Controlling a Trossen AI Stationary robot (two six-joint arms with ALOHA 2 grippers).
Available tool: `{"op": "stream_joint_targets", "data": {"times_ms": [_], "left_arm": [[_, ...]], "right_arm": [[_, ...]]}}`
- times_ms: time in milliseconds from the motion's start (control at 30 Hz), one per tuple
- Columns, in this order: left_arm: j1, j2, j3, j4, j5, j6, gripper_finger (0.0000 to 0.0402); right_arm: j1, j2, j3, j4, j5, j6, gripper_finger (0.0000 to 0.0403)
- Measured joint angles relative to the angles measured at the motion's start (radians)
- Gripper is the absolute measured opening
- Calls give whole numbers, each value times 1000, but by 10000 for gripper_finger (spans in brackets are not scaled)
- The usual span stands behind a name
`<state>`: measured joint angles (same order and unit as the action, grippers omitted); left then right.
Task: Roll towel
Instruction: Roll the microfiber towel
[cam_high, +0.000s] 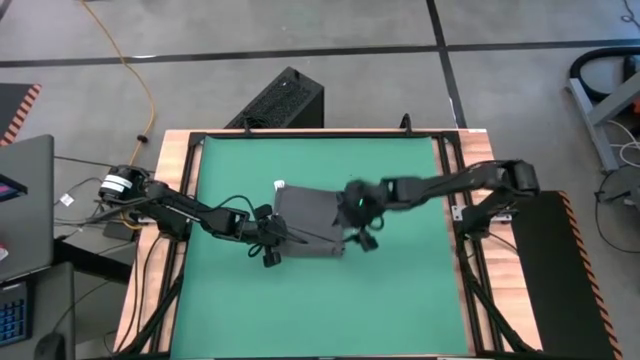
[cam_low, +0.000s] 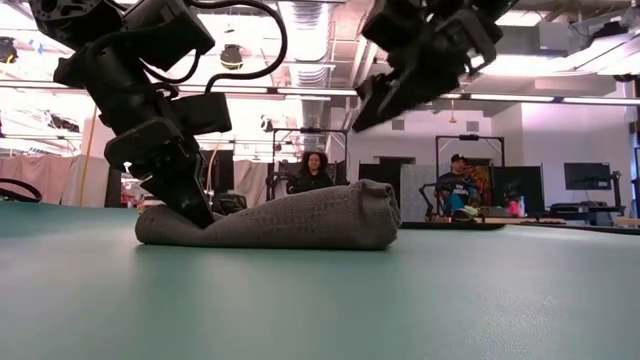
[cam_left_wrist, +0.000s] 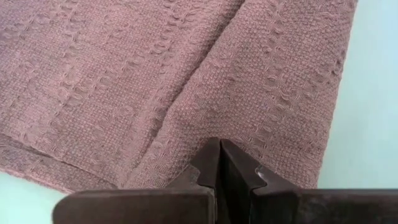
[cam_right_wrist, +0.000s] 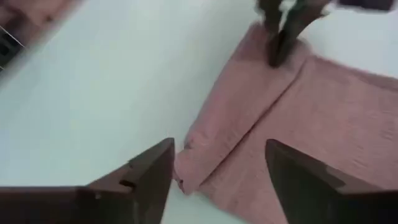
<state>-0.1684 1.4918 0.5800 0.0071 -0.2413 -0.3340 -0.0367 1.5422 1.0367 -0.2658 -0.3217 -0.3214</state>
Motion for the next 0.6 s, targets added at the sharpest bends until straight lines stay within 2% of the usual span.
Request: {"op": "stream_joint_targets", "data": {"times_ms": [100,333,600], "left_arm": [[0,0,0,0,0,0,0],[0,0,0,0,0,-24,0],[0,0,0,3,21,-24,0]], "right_arm": [[69,50,-1,60,59,36,292],[118,171,-1,117,66,311,282],[123,247,0,145,151,381,281]]}}
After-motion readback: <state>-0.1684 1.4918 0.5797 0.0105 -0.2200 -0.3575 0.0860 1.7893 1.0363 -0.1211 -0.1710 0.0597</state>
